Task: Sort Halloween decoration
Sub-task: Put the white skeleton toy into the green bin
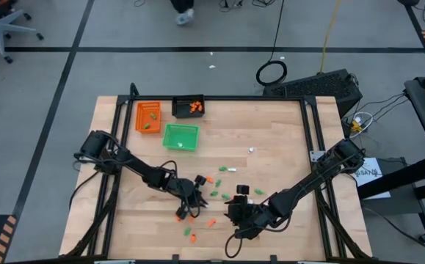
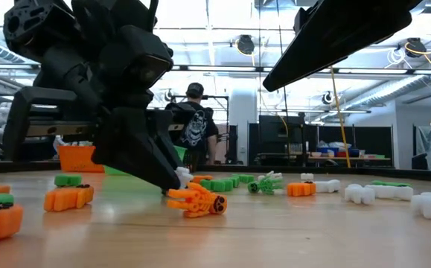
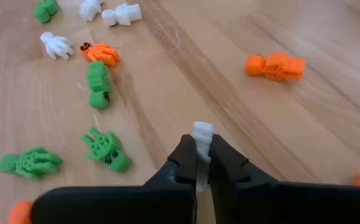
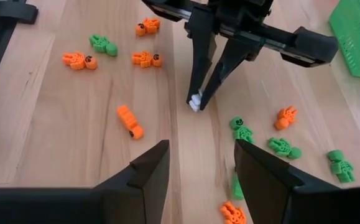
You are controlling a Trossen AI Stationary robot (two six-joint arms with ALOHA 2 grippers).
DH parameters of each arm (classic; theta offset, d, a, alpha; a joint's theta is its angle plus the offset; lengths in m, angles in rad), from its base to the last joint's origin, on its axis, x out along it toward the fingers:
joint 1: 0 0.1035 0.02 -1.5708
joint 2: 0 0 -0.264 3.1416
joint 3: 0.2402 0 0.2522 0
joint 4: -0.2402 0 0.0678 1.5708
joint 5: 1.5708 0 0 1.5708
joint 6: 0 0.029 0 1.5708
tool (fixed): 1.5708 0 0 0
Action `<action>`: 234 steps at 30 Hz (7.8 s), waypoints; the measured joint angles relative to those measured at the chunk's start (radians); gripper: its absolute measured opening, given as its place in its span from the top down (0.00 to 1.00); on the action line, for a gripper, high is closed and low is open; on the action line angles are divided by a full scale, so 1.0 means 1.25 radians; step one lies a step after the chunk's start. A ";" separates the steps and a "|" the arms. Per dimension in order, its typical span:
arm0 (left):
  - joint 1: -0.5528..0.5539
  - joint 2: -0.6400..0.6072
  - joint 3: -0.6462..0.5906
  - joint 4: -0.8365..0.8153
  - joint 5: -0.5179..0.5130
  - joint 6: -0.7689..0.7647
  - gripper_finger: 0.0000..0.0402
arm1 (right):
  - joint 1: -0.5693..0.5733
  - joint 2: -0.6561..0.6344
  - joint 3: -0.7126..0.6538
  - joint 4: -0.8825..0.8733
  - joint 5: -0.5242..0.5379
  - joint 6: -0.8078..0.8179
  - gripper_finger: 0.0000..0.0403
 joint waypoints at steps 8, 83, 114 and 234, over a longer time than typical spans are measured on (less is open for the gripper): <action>-0.001 -0.074 -0.002 -0.028 -0.001 0.004 0.97 | 0.000 0.000 0.000 0.000 0.018 0.000 0.59; 0.507 -0.451 -0.009 -0.528 -0.184 0.081 0.96 | 0.017 0.000 0.000 0.006 0.063 0.036 0.59; 0.504 -0.333 -0.009 -0.553 -0.333 -0.099 0.58 | -0.028 -0.007 0.000 -0.245 0.136 0.190 0.59; -0.155 -0.462 -0.008 -0.474 -0.636 -0.482 0.58 | -0.150 -0.218 -0.409 0.776 -0.025 -0.361 0.99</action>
